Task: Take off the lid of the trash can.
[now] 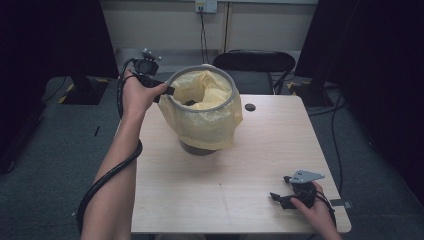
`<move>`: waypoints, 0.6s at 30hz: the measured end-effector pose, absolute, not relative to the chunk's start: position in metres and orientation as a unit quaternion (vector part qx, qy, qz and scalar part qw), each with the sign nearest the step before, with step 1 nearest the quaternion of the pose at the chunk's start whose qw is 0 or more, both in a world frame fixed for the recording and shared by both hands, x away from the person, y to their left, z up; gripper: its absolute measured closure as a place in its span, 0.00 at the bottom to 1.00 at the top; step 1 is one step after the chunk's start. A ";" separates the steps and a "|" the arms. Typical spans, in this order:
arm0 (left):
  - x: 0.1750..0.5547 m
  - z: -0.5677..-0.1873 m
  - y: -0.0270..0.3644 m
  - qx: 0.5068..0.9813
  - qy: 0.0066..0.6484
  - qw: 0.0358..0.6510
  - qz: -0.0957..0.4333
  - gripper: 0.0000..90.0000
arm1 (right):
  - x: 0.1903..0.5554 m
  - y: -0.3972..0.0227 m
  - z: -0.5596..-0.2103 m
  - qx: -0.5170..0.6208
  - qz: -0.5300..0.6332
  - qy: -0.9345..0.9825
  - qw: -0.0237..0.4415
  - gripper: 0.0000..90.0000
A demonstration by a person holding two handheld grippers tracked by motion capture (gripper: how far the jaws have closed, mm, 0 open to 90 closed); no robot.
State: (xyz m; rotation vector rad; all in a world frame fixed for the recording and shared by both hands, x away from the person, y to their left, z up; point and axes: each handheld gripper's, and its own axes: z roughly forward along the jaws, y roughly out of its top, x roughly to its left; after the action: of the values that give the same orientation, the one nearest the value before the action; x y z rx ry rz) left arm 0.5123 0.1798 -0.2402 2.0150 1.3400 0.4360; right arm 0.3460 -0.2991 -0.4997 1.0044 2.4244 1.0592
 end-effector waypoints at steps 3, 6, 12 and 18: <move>0.518 -0.243 0.179 0.769 0.521 0.328 0.172 0.58 | 0.346 -0.299 -0.500 0.350 0.370 0.846 0.155 0.15; 0.522 -0.243 0.178 0.763 0.529 0.328 0.173 0.65 | 0.346 -0.299 -0.500 0.351 0.370 0.846 0.155 0.15; 0.525 -0.242 0.169 0.758 0.541 0.314 0.182 0.76 | 0.346 -0.299 -0.500 0.350 0.370 0.847 0.154 0.15; 0.527 -0.243 0.162 0.755 0.552 0.296 0.195 0.80 | 0.346 -0.299 -0.500 0.350 0.370 0.847 0.154 0.15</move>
State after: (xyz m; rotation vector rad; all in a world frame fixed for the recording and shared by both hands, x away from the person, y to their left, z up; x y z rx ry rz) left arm 0.5266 0.1619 -0.2426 2.0072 1.4690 0.5197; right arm 0.3462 -0.2992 -0.4997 1.0026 2.4269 1.0610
